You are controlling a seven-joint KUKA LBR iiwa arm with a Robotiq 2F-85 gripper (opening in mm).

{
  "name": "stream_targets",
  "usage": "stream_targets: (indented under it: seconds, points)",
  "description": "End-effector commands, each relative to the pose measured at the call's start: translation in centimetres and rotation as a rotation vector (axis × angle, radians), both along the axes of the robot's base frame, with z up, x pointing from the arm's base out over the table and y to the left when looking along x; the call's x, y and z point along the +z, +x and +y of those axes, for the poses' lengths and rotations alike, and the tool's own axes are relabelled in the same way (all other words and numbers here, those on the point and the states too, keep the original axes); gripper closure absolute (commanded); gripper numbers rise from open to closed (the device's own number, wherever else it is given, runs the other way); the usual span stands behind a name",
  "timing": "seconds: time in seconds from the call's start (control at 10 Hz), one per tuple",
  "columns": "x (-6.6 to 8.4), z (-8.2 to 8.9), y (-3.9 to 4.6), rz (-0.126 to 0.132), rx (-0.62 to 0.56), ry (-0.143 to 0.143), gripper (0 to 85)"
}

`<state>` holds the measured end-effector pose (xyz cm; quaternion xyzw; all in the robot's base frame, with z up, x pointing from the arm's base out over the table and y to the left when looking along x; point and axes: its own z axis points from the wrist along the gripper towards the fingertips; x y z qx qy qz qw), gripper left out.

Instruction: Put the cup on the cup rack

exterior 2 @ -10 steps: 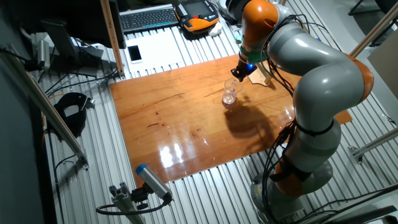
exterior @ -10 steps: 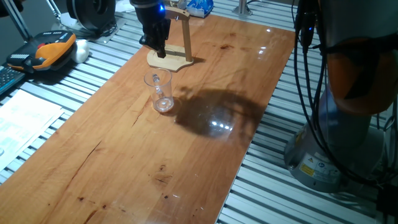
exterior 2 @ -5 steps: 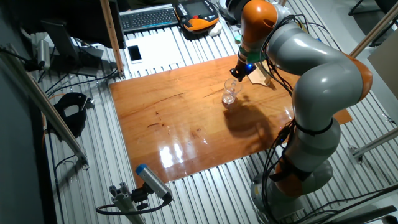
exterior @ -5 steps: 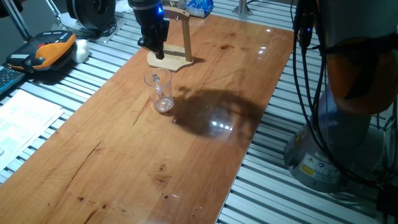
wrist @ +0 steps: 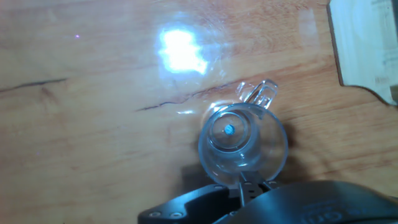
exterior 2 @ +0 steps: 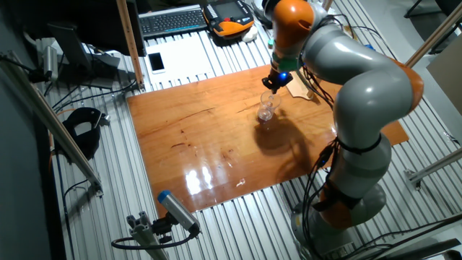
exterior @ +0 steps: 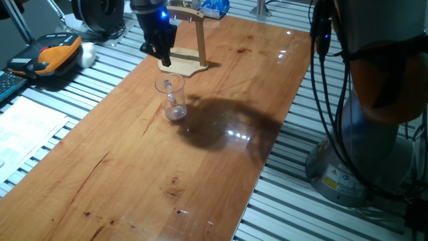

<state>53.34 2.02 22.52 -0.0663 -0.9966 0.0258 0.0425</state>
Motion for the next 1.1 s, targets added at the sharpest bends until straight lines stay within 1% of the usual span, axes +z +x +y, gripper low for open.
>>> stream_targets:
  seconds: [0.0, 0.1, 0.2, 0.4, 0.6, 0.9, 1.0]
  points:
    - [-0.1, 0.1, 0.09, 0.013, -0.043, -0.011, 85.0]
    - [-0.1, 0.2, 0.14, 0.027, -0.083, -0.015, 85.0]
    - [0.0, 0.3, 0.19, 0.036, -0.120, -0.012, 85.0]
    - [-0.1, 0.8, 0.38, 0.042, -0.201, -0.014, 85.0]
    - [-0.2, 0.9, 0.48, 0.035, -0.248, -0.022, 85.0]
    - [-0.5, 1.4, 0.69, 0.013, -0.324, -0.062, 85.0]
    - [-0.5, 1.5, 0.74, 0.009, -0.351, -0.064, 85.0]
